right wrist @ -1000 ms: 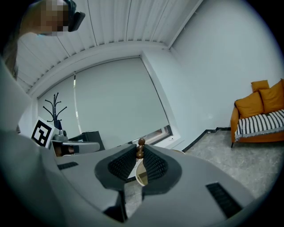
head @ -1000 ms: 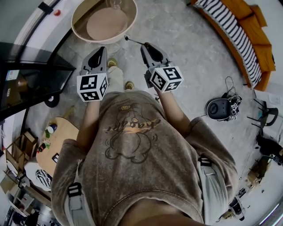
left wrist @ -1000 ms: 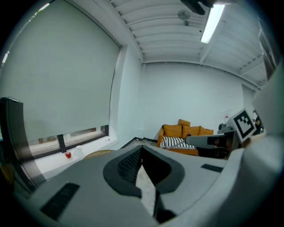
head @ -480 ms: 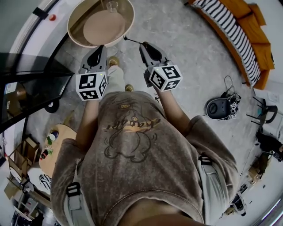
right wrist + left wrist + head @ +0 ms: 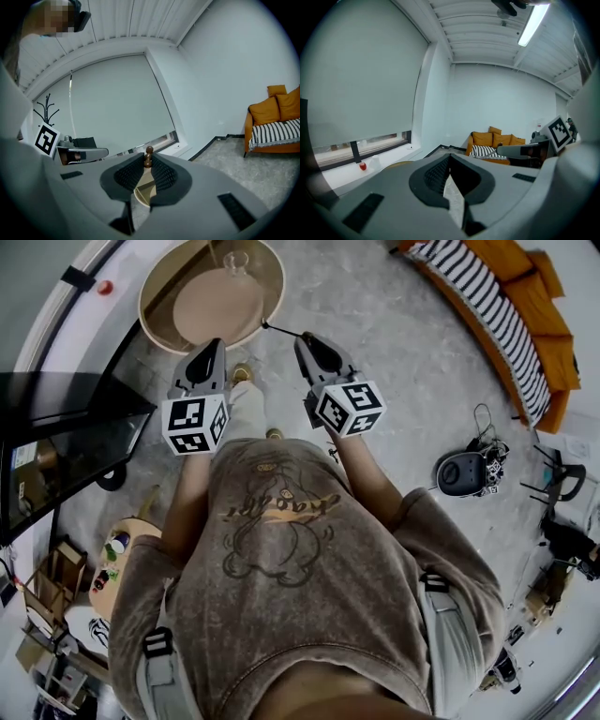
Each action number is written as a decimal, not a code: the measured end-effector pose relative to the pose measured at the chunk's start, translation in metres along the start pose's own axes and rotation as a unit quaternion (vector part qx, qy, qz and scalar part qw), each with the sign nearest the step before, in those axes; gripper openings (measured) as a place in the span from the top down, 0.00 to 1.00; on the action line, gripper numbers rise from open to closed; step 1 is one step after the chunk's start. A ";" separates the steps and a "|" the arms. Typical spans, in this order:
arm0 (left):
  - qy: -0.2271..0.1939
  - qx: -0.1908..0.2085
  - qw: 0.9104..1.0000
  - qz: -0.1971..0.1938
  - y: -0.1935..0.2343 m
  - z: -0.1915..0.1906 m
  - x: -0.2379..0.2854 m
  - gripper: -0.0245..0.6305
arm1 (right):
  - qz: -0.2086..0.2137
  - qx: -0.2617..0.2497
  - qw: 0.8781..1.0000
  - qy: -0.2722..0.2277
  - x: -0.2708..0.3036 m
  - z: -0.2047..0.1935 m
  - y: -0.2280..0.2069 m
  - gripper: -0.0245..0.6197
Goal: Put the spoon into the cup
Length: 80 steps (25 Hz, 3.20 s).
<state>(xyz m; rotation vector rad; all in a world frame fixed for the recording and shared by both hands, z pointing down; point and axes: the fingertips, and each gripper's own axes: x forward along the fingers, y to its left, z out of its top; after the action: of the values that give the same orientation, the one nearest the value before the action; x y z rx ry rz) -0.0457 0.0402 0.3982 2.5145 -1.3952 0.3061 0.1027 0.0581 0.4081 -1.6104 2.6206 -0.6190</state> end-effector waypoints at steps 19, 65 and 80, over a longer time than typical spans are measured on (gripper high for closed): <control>0.021 -0.016 1.000 -0.012 0.076 0.023 0.101 0.94 | -0.010 0.009 1.000 0.025 0.113 0.020 -0.039 0.87; 0.027 -0.022 0.999 -0.008 0.188 0.089 0.281 0.94 | 0.006 0.000 0.999 0.052 0.312 0.089 -0.123 0.87; 0.064 -0.038 0.997 -0.009 0.202 0.039 0.325 0.94 | 0.005 0.018 0.996 0.090 0.353 0.049 -0.156 0.87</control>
<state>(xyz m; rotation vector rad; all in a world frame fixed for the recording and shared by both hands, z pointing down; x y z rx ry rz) -0.0462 -0.3352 0.4820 2.3992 -1.3088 0.3953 0.0796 -0.3224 0.4850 -1.6024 2.7190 -0.8441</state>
